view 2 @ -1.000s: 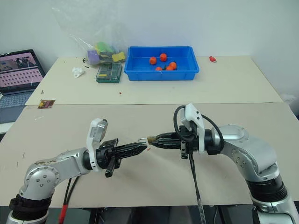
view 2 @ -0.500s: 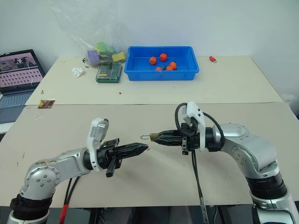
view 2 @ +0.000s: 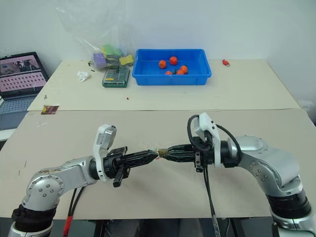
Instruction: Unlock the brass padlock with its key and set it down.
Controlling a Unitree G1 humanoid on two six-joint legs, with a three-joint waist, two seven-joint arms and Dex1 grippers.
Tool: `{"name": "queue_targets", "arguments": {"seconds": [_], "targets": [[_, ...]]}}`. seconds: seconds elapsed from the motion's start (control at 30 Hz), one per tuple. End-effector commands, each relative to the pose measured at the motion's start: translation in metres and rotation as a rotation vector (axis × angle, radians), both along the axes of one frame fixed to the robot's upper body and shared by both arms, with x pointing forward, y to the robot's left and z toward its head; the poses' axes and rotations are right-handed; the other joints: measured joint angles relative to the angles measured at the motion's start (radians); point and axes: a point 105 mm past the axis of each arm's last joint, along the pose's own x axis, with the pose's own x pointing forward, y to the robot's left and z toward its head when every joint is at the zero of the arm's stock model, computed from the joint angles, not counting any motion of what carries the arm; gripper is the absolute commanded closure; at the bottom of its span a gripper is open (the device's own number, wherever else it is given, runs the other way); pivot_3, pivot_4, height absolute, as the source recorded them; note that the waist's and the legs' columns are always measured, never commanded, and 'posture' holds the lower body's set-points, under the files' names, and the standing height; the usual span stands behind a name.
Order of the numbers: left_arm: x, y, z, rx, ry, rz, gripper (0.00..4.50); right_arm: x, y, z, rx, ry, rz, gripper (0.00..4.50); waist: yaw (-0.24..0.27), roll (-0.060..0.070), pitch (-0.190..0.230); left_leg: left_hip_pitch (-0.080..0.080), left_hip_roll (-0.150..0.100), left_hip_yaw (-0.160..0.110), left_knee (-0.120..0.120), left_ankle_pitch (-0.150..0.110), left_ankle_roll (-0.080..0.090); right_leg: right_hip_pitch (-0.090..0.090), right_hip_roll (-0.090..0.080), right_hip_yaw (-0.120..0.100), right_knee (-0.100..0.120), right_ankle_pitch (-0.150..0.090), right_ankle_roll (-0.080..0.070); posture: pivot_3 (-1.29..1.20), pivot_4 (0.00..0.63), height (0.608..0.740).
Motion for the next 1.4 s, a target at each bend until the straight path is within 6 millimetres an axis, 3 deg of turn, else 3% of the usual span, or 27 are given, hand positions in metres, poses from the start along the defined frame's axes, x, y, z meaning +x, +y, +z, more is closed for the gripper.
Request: {"name": "queue_targets", "arguments": {"seconds": [0.03,0.17,0.33,0.53,0.63,0.8,0.97,1.17,1.4], "targets": [[-0.007,-0.004,0.011,-0.026,-0.039,-0.035,4.48,-0.008,-0.001,0.01,0.007,-0.056,0.029,4.39,0.0,0.0,0.0,0.0,0.0,0.0,0.0,0.0,0.0,0.0,0.0,0.0,0.0,0.0,0.0,0.0,0.15,0.74],[-0.006,-0.004,0.011,-0.022,-0.045,-0.03,4.48,-0.009,-0.004,0.008,0.0,-0.053,0.022,4.39,0.002,0.0,0.0,0.0,0.0,0.0,0.0,0.0,0.0,0.0,0.0,0.0,0.0,0.0,0.0,0.0,0.15,0.74],[0.009,0.005,0.015,-0.005,-0.081,0.023,4.48,0.011,-0.026,0.003,-0.047,-0.06,-0.07,4.39,0.006,0.0,0.0,0.0,0.0,0.0,0.0,0.0,0.0,0.0,0.0,0.0,0.0,0.0,0.0,0.0,0.15,0.74],[0.024,0.018,0.016,0.063,-0.164,0.089,4.48,0.022,-0.034,0.017,-0.062,-0.115,-0.077,4.39,0.002,0.0,0.0,0.0,0.0,0.001,0.0,0.0,0.0,0.0,0.0,0.0,0.0,0.0,0.0,0.0,0.15,0.74],[0.032,0.026,0.015,0.098,-0.203,0.13,3.75,0.027,-0.028,0.015,-0.072,-0.097,-0.08,4.39,0.002,0.0,0.0,0.0,0.0,0.001,-0.001,0.0,0.0,0.0,0.0,0.0,-0.001,0.0,0.0,0.0,0.15,0.74],[0.038,0.038,0.022,0.113,-0.251,0.174,1.89,0.031,-0.015,-0.002,-0.119,-0.023,-0.06,4.39,0.005,-0.001,0.001,0.0,0.0,0.001,0.0,0.0,0.0,0.0,0.0,0.0,-0.001,0.0,0.0,0.0,0.15,0.74],[0.033,0.049,0.017,0.215,-0.329,0.183,0.08,0.034,-0.006,-0.005,-0.115,0.059,-0.017,4.39,0.0,-0.001,0.001,-0.002,0.0,0.0,0.0,0.0,0.0,-0.002,0.0,0.0,-0.001,0.0,0.0,0.0,0.15,0.74],[0.028,0.065,0.005,0.425,-0.51,0.165,0.08,0.042,0.007,-0.024,-0.146,0.259,-0.006,4.39,-0.003,-0.002,0.002,-0.002,0.001,0.0,-0.001,0.0,0.0,-0.002,0.0,-0.001,-0.002,0.0,-0.001,0.0,0.15,0.74],[0.017,0.058,-0.008,0.478,-0.593,0.138,0.08,0.07,0.03,-0.046,-0.189,0.358,-0.098,4.39,-0.008,-0.001,0.002,-0.003,0.001,0.0,-0.002,0.0,0.0,-0.003,0.0,-0.001,-0.002,0.001,-0.001,0.0,0.15,0.74]]}}
